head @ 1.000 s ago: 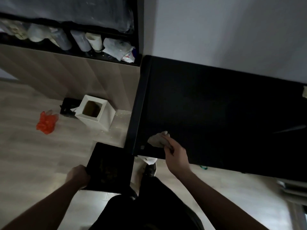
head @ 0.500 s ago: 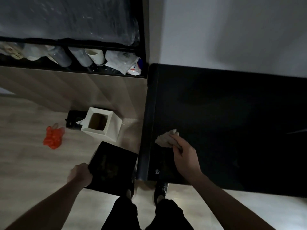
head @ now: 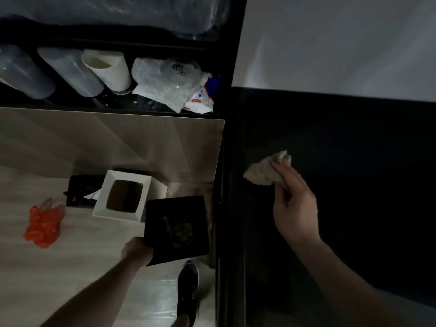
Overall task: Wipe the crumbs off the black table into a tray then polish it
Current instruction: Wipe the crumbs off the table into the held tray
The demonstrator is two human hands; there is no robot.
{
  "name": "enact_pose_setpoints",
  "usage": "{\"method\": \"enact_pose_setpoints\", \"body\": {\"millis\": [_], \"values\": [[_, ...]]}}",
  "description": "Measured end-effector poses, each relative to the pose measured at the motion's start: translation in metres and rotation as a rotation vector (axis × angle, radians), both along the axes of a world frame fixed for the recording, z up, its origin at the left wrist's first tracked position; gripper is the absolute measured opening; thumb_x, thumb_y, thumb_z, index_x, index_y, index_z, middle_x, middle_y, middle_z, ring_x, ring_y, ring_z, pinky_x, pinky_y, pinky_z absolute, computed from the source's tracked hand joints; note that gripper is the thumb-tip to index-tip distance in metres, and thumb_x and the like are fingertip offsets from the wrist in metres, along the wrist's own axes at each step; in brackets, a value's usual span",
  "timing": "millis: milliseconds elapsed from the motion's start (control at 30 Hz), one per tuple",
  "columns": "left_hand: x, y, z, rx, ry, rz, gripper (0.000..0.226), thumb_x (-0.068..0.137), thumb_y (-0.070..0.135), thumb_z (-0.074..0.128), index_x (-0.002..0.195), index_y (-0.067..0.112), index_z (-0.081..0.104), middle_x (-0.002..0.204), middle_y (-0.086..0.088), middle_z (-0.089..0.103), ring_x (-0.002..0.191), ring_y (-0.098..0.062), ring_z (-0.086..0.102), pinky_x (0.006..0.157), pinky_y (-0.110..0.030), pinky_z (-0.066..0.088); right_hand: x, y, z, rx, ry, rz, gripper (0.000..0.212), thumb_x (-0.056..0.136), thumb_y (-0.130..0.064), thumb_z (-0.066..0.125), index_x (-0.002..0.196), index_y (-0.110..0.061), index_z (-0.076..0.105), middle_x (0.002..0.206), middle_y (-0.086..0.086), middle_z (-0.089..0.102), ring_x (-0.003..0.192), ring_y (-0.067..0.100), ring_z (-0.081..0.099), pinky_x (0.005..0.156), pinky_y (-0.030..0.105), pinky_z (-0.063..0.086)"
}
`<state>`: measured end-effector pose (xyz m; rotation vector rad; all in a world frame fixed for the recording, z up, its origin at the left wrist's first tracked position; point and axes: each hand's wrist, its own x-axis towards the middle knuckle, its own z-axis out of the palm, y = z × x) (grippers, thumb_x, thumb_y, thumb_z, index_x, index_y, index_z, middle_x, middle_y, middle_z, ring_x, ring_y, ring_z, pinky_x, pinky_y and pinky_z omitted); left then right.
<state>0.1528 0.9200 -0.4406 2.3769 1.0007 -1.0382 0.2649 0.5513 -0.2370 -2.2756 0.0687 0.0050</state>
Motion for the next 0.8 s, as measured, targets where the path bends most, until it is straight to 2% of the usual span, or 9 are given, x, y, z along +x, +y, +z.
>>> {"method": "enact_pose_setpoints", "body": {"millis": [200, 467, 633, 733, 800], "values": [[0.043, -0.01, -0.098, -0.007, 0.011, -0.002, 0.03, 0.089, 0.023, 0.054, 0.109, 0.014, 0.073, 0.109, -0.014, 0.074, 0.104, -0.033, 0.069, 0.081, -0.035, 0.054, 0.032, 0.018, -0.039, -0.303, -0.077, 0.014, 0.052, 0.104, -0.026, 0.054, 0.154, -0.035, 0.044, 0.166, -0.014, 0.032, 0.157, 0.013, 0.02, 0.127, 0.045, 0.022], [0.062, -0.007, -0.189, -0.094, 0.012, 0.111, 0.032, 0.088, 0.019, 0.057, 0.116, 0.013, 0.071, 0.118, -0.018, 0.071, 0.111, -0.035, 0.066, 0.089, -0.036, 0.053, 0.032, 0.023, -0.046, -0.333, -0.1, -0.003, 0.054, 0.1, -0.041, 0.05, 0.153, -0.041, 0.042, 0.165, -0.021, 0.03, 0.158, 0.006, 0.015, 0.125, 0.039, 0.017], [0.063, -0.007, -0.206, -0.132, 0.028, 0.134, 0.036, 0.092, 0.016, 0.055, 0.124, 0.003, 0.064, 0.122, -0.023, 0.067, 0.111, -0.037, 0.065, 0.081, -0.034, 0.051, 0.033, 0.023, -0.048, -0.336, -0.101, -0.005, 0.051, 0.102, -0.043, 0.049, 0.153, -0.043, 0.042, 0.165, -0.024, 0.029, 0.157, 0.003, 0.014, 0.125, 0.038, 0.016], [0.071, -0.007, -0.2, -0.095, 0.035, 0.066, 0.048, 0.095, 0.02, 0.052, 0.139, 0.002, 0.052, 0.135, -0.023, 0.059, 0.12, -0.036, 0.061, 0.091, -0.037, 0.052, 0.033, 0.023, -0.048, -0.332, -0.103, -0.002, 0.051, 0.102, -0.045, 0.049, 0.153, -0.044, 0.041, 0.164, -0.026, 0.027, 0.157, 0.002, 0.014, 0.125, 0.036, 0.014], [0.076, -0.003, -0.197, -0.114, 0.031, 0.042, 0.05, 0.096, 0.021, 0.049, 0.143, 0.004, 0.047, 0.138, -0.023, 0.056, 0.121, -0.037, 0.06, 0.092, -0.037, 0.052, 0.032, 0.023, -0.047, -0.291, -0.096, -0.006, 0.052, 0.1, -0.048, 0.048, 0.152, -0.045, 0.042, 0.164, -0.026, 0.028, 0.156, 0.002, 0.015, 0.125, 0.035, 0.014]]}}
